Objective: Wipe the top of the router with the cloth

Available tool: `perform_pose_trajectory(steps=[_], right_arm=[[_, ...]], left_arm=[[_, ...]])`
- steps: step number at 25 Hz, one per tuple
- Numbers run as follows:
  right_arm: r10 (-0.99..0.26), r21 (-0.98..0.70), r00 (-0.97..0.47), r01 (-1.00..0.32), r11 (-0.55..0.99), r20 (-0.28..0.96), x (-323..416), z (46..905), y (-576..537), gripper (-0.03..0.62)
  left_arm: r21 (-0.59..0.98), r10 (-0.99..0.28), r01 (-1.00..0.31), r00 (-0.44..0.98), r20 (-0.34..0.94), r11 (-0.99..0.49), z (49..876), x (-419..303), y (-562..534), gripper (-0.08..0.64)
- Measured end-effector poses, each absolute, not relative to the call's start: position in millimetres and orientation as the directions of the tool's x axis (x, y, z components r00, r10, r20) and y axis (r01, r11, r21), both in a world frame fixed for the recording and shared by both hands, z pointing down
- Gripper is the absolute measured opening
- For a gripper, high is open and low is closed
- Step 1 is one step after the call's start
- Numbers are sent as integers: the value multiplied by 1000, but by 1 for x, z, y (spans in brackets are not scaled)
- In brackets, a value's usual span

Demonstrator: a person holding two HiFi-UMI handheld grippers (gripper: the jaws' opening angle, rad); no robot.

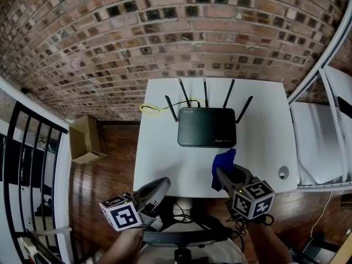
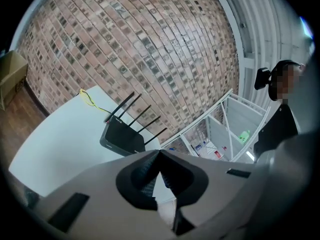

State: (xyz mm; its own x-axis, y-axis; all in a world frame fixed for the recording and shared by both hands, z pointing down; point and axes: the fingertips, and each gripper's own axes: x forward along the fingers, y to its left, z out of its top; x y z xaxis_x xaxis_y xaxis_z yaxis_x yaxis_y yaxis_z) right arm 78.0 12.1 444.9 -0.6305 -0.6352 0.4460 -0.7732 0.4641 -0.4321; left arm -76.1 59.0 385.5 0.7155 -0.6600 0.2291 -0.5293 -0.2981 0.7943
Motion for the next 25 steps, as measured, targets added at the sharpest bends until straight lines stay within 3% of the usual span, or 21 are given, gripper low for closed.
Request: perform_pose_trajectory(steps=[13,25], right_arm=[[-690,-300,-547,-837,458,474,-9,428,-25,106],[-730,33,-415,-858,512,544,-95,434,-68,106]], left_arm=[[833,-549,-421,817,177,-359,390,-153,27,18],[854,-448,-368,875,184,-368,407,-214,13,18]])
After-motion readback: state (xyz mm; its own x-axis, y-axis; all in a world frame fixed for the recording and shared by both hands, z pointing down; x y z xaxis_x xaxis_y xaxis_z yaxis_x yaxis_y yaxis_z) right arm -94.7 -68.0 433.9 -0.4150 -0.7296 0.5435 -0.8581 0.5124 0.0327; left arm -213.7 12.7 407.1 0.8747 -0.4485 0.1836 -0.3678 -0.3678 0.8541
